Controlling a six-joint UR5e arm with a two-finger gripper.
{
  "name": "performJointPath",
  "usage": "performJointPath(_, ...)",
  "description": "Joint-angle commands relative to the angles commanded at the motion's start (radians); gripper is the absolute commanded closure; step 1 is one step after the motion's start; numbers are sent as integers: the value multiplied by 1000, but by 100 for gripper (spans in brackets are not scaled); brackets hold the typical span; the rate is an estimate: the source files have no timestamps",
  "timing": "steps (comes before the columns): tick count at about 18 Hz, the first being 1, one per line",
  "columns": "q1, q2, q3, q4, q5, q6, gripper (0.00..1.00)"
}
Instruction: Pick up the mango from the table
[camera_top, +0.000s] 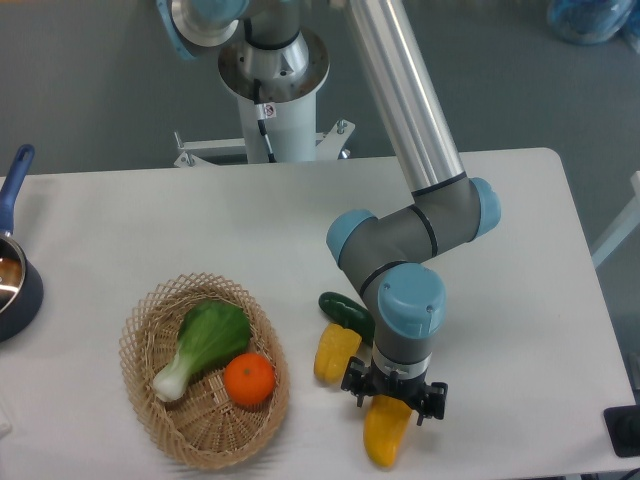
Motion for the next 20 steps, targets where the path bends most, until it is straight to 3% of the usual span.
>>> performJointPath(2, 0, 0, 0, 0, 0, 2, 4)
performJointPath(5, 0, 2, 0, 0, -2, -2, 36)
performJointPath(9, 2, 8, 3, 0, -5, -3, 60)
performJointPath(13, 0, 24, 21, 0, -8, 0, 62)
performJointPath(15, 0, 67, 25, 2, -12, 0, 62)
performJointPath(20, -3, 181, 104, 6, -107, -87, 62)
